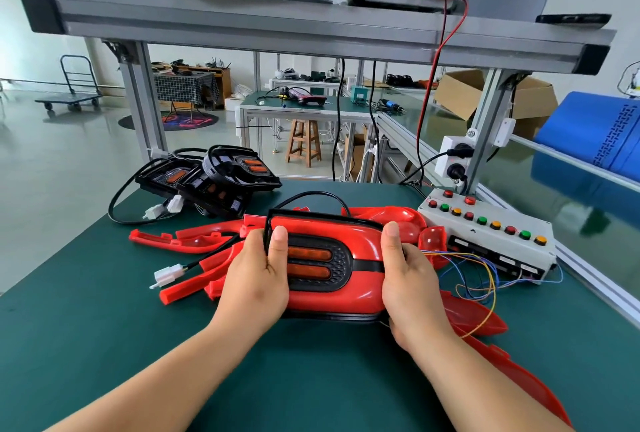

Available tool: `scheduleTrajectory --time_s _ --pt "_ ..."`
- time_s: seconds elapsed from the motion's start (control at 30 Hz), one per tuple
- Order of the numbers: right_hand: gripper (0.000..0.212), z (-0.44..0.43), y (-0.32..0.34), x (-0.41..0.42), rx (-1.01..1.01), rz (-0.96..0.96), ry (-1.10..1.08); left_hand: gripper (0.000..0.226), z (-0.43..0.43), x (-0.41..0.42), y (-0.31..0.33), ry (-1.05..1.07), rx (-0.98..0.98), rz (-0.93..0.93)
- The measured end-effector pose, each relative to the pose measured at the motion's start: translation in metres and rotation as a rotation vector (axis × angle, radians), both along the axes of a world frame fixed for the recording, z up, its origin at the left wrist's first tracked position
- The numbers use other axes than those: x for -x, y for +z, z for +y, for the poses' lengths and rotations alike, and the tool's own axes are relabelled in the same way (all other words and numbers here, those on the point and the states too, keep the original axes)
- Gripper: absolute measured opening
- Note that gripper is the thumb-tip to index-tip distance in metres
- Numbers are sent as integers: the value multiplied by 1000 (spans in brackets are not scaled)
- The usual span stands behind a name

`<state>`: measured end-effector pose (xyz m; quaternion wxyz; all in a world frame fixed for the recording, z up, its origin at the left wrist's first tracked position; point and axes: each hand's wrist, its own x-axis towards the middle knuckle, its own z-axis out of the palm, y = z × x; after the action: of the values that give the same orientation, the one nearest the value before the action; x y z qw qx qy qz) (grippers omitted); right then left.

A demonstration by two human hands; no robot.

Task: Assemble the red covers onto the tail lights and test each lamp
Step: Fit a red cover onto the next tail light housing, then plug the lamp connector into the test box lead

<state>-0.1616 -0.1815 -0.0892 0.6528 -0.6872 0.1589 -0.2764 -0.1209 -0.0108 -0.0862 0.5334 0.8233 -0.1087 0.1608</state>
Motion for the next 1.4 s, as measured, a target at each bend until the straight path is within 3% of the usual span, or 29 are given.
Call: scheduleTrajectory --time_s 0.1,0.33,0.47,0.57,0.63,0.73,0.87,0.93,1.0,1.13,1.23,1.3,1.4 --pt "73 1 1 0 38 -27 -36 53 -1 -2 0 8 -18 -7" --pt "79 1 1 2 52 -38 -19 51 -2 -1 -1 6 -46 -23" --pt "99 1 -1 2 14 37 7 62 0 0 2 -2 -10 18" --pt "117 0 1 2 -148 94 59 58 2 1 4 5 -40 26" --pt "105 -1 4 3 -259 107 80 58 4 3 4 7 -99 19" --pt "86 -4 6 7 -267 121 53 59 8 7 8 24 -178 -21" --pt "80 -5 9 11 -255 166 41 67 29 -6 24 152 -291 -116" --pt "77 -4 8 13 -233 183 49 53 58 -24 30 279 -344 -113" --pt "81 -4 5 13 -182 204 70 35 94 -40 29 330 -477 21" --pt "71 -6 0 11 -133 280 114 21 125 -55 17 129 -762 411" --pt "58 -9 -2 10 -145 315 125 21 127 -62 13 115 -797 392" --pt "52 -10 -2 10 -163 335 144 21 128 -66 11 182 -693 314" --pt "51 -12 -1 11 -112 365 167 22 126 -66 12 292 -340 163"
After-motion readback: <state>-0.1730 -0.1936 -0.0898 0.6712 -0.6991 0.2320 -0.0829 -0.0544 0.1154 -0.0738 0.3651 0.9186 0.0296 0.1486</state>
